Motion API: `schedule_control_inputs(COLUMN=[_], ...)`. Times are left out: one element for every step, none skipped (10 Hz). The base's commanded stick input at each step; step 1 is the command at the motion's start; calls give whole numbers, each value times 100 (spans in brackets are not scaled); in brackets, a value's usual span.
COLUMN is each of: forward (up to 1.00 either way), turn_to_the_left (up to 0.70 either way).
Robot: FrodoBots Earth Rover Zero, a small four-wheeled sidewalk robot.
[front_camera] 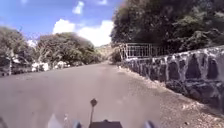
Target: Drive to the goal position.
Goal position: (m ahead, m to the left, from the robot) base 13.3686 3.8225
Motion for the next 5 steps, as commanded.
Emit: schedule_control_inputs(forward=[70,70,70,70,70], turn_to_the_left=[0,0,0,0,0])
